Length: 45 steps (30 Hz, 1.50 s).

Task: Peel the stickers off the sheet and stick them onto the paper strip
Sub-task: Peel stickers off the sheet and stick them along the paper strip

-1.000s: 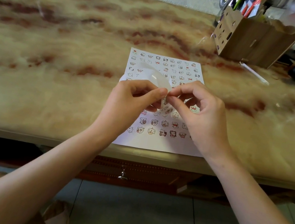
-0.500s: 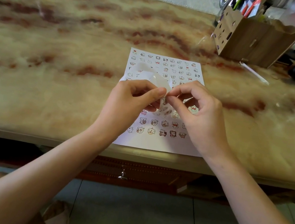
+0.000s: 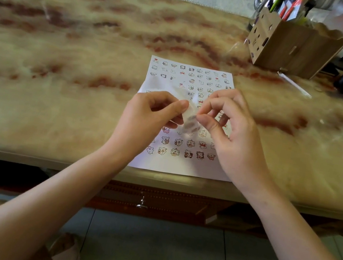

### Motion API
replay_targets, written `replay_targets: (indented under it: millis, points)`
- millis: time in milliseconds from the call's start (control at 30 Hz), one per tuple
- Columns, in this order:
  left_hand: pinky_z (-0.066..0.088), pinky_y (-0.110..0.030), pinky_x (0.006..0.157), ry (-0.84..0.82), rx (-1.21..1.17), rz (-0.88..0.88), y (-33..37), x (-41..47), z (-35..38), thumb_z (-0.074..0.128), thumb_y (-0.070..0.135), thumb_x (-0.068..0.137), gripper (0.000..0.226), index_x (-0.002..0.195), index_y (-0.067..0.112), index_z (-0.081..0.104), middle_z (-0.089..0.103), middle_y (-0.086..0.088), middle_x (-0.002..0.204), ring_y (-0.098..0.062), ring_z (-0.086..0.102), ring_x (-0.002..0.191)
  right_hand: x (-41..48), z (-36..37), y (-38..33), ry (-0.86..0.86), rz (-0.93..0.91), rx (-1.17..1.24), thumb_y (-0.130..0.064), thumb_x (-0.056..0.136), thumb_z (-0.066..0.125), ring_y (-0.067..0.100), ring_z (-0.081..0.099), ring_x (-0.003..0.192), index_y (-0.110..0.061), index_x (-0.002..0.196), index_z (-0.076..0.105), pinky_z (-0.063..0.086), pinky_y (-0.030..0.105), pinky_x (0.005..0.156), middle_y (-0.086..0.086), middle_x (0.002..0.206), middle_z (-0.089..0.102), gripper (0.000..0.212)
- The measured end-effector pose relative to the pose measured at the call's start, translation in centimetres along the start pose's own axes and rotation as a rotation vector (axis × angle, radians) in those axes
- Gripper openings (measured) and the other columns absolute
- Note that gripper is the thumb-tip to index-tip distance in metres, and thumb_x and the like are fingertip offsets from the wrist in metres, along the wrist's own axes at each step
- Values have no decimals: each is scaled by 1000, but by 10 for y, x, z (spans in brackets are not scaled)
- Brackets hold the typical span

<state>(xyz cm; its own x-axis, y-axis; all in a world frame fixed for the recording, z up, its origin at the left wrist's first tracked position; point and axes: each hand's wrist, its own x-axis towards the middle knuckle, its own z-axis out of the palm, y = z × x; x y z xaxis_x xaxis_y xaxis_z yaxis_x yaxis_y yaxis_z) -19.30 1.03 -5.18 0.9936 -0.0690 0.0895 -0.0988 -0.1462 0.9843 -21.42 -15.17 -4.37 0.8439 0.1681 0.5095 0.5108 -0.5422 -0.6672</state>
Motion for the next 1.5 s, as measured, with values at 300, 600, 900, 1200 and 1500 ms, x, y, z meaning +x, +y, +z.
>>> replay_targets:
  millis: [300,600,900,1200,1500]
  points:
    - [52,-15,67,12,93,37,-2,-3,2,65,21,90,16,81,10,71,72,-4,72,-8,65,65,3,-65,9,-130,518,240,-4,87,63,-1,50,45,-11,83,64,37,12,45,-8,57,63,8]
    - [57,-43,76,25,216,177,-9,-7,10,66,19,89,12,78,15,69,68,6,74,-10,64,76,-16,-86,31,-263,835,99,-7,79,72,2,43,38,-3,78,70,30,11,37,0,50,60,4]
    - [58,-45,70,46,246,265,-17,-4,12,68,16,88,10,78,17,68,65,11,75,-3,61,73,-19,-86,33,-290,844,61,-10,80,72,1,40,35,-7,79,70,26,11,37,-6,43,56,4]
    - [58,-45,71,39,231,254,-20,-2,11,67,15,88,9,80,12,69,65,10,75,-4,61,73,-19,-85,39,-292,847,37,-14,78,74,2,40,38,-10,77,71,27,13,37,-4,44,55,5]
    - [58,-45,71,34,236,255,-21,-2,10,67,16,88,10,80,10,70,66,6,76,-8,62,74,-20,-83,38,-277,844,27,-14,76,76,5,40,40,-11,75,71,27,14,38,-3,45,55,6]
